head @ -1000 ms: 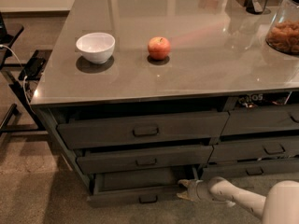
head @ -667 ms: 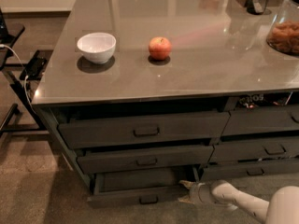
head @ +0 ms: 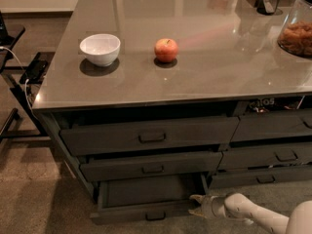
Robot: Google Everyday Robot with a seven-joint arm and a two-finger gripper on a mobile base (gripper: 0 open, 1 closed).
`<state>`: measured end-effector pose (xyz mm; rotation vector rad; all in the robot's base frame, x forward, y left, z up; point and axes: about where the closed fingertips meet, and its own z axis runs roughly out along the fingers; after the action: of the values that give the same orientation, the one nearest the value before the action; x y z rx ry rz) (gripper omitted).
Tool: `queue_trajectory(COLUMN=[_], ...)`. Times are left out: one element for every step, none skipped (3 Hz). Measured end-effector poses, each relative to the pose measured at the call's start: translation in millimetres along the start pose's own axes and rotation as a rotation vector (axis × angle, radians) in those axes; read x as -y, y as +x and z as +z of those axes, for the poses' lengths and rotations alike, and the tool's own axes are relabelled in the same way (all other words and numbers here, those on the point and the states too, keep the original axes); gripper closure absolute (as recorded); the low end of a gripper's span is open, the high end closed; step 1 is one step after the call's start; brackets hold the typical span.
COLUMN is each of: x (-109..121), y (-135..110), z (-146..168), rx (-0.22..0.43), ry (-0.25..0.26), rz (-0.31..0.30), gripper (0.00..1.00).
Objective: Open bottom drawer
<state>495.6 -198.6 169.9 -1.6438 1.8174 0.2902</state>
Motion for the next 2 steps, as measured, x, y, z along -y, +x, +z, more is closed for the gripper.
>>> queue_trajectory(x=[1, -12], y=[-2, -7], z=[-3, -7], rx=[0.0, 0.019], ry=[0.0, -0.021], rz=[0.0, -0.02], gripper=[1.0, 1.0])
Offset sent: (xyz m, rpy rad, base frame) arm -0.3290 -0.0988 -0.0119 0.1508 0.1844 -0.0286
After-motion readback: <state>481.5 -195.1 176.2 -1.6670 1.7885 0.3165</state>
